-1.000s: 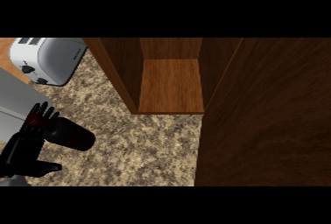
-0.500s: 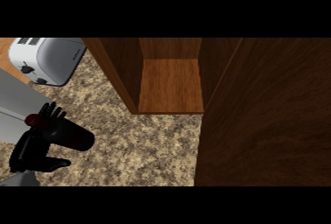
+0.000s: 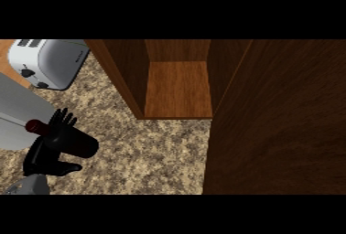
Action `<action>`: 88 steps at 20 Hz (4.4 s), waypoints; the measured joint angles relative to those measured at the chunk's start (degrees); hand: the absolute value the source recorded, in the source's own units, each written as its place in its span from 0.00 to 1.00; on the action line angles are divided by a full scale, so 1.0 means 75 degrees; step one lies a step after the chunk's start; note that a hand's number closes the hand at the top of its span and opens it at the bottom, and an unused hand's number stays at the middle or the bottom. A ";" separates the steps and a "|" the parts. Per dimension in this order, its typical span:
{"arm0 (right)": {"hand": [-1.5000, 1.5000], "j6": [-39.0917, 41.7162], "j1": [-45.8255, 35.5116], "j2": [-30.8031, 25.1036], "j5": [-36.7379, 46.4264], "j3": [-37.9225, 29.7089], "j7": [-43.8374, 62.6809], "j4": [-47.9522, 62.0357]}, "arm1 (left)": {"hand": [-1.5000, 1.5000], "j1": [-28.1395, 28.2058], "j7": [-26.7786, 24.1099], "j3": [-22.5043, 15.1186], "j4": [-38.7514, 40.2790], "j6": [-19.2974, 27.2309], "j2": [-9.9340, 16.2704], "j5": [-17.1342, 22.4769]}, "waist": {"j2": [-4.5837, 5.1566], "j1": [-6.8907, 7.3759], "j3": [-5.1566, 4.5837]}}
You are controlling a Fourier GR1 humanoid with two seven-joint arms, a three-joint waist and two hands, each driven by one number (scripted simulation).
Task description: Pick up the wine, place it into the cabinet and close the cabinet
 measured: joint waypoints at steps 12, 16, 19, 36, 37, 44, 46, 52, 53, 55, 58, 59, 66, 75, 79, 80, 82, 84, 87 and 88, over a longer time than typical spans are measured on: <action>0.00 -0.0119 -0.0248 0.0024 0.0069 0.0008 0.0200 0.0025 | 1.00 -0.0425 -0.0116 -0.0246 0.0642 -0.0367 -0.0040 0.0188 | -0.0006 0.0014 0.0001; 0.00 -0.0084 -0.0066 0.0056 0.0085 0.0081 0.0094 0.0006 | 1.00 -0.0379 -0.0538 -0.0560 0.0561 -0.0165 -0.0109 -0.0149 | -0.0012 0.0007 0.0008; 0.00 0.0010 -0.0094 -0.0021 0.0055 -0.0186 0.0060 0.0033 | 1.00 -0.0145 -0.0793 -0.0670 0.0223 0.0144 -0.0169 -0.0247 | -0.0024 0.0035 0.0021; 0.00 0.0123 -0.0096 0.0056 0.0001 -0.0285 0.0109 0.0059 | 1.00 0.1236 -0.1298 -0.1009 -0.2827 0.2346 -0.1109 -0.0627 | -0.0031 0.0097 0.0012; 0.00 0.0139 -0.0021 0.0079 -0.0001 -0.0275 0.0073 0.0056 | 1.00 0.1332 -0.1135 -0.1042 -0.3152 0.2285 -0.1146 -0.0514 | -0.0033 0.0099 0.0012; 0.00 0.0280 0.0018 0.0042 -0.0037 -0.0502 -0.0059 0.0101 | 1.00 0.1692 0.0658 -0.1459 -0.5425 0.2104 -0.1427 0.0260 | -0.0034 0.0107 0.0015; 0.00 0.0294 0.0019 0.0082 -0.0051 -0.0491 -0.0092 0.0113 | 1.00 0.1708 0.1167 -0.1631 -0.5938 0.2203 -0.1529 0.0357 | -0.0031 0.0099 0.0015; 0.00 0.0247 0.0030 0.0184 -0.0041 -0.0335 -0.0015 0.0117 | 1.00 0.1662 0.2509 -0.2361 -0.7285 0.2834 -0.1826 0.0200 | -0.0025 0.0076 0.0010; 0.00 0.0283 0.0045 0.0173 -0.0044 -0.0340 -0.0038 0.0126 | 1.00 0.1641 0.2709 -0.2645 -0.7487 0.3060 -0.1868 0.0155 | -0.0025 0.0070 0.0011; 0.00 0.0290 0.0073 0.0179 -0.0063 -0.0320 0.0004 0.0097 | 1.00 0.1522 0.3090 -0.2912 -0.7743 0.3290 -0.1926 0.0078 | -0.0024 0.0057 0.0011; 0.00 0.0330 0.0070 0.0197 -0.0096 -0.0434 -0.0125 0.0170 | 1.00 0.1490 0.3361 -0.3630 -0.8068 0.3820 -0.1974 0.0024 | -0.0021 0.0050 0.0010; 0.00 0.0371 0.0102 0.0174 -0.0114 -0.0439 -0.0110 0.0152 | 1.00 0.1309 0.3592 -0.3716 -0.8178 0.3959 -0.1984 0.0050 | -0.0021 0.0040 0.0010; 0.00 0.0538 0.0285 0.0218 -0.0164 -0.0543 -0.0376 0.0206 | 1.00 0.0328 0.4255 -0.4946 -0.8235 0.5625 -0.2013 0.0086 | -0.0014 0.0017 0.0010; 0.00 0.0492 0.0443 0.0279 -0.0189 -0.0416 -0.0342 0.0106 | 1.00 -0.1218 0.4590 -0.5934 -0.7521 0.7571 -0.2019 -0.0122 | -0.0011 -0.0019 0.0008; 0.00 0.0427 0.0155 0.0252 -0.0182 -0.0402 -0.0164 0.0147 | 1.00 -0.1818 0.4586 -0.6195 -0.7054 0.8283 -0.2020 -0.0031 | -0.0007 -0.0011 0.0008; 0.00 0.0467 0.0315 0.0264 -0.0188 -0.0372 -0.0238 0.0114 | 1.00 -0.1824 0.4697 -0.6243 -0.7120 0.8394 -0.2020 -0.0113 | -0.0013 -0.0009 0.0007; 0.00 0.0425 0.0230 0.0265 -0.0186 -0.0378 -0.0174 0.0109 | 1.00 -0.2210 0.4689 -0.6333 -0.6802 0.8743 -0.2020 -0.0069 | -0.0011 -0.0019 0.0007; 0.00 0.0467 0.0337 0.0263 -0.0189 -0.0395 -0.0249 0.0098 | 1.00 -0.2282 0.4663 -0.6482 -0.6719 0.8926 -0.2021 -0.0177 | -0.0012 -0.0013 0.0008; 0.00 0.0556 0.0509 0.0310 -0.0175 -0.0327 -0.0442 0.0116 | 1.00 -0.2652 0.4682 -0.6340 -0.6393 0.8987 -0.2021 -0.0206 | -0.0009 -0.0009 0.0009; 0.00 0.0554 0.0505 0.0330 -0.0160 -0.0302 -0.0485 0.0131 | 1.00 -0.2691 0.4663 -0.6344 -0.6332 0.9026 -0.2021 -0.0204 | -0.0009 -0.0002 0.0009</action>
